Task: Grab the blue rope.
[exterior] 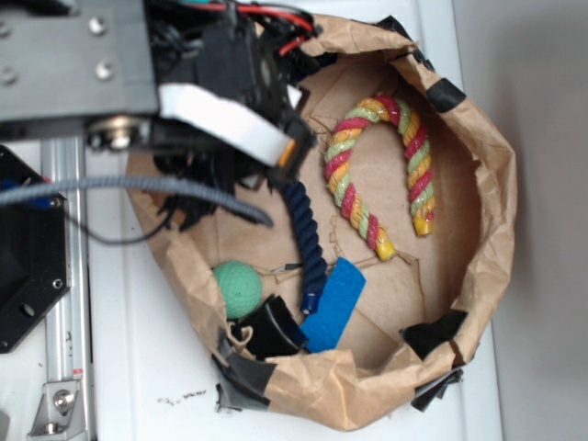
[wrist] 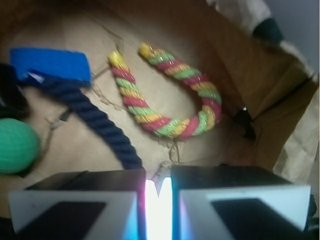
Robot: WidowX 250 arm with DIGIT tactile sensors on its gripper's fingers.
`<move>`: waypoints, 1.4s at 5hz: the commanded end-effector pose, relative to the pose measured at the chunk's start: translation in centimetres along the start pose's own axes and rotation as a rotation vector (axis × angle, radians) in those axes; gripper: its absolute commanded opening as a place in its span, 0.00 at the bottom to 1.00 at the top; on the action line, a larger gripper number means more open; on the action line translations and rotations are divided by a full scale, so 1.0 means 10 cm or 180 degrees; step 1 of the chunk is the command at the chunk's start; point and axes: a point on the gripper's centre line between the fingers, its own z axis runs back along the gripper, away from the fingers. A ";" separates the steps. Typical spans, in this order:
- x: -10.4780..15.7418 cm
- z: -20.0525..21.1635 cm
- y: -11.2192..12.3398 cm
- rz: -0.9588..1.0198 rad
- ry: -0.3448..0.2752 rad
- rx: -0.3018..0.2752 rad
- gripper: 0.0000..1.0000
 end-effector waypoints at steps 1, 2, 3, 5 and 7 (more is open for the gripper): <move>0.18 -0.06 -0.02 0.0137 0.0033 -0.0251 0.26; 0.15 -0.37 -0.11 -0.0175 0.0029 -0.0680 1.00; 0.14 -0.68 -0.26 -0.0459 0.0160 -0.1078 1.00; 0.02 -0.85 -0.34 -0.0968 0.0008 -0.1073 1.00; 0.06 -0.95 -0.37 -0.1163 0.0162 -0.0905 0.62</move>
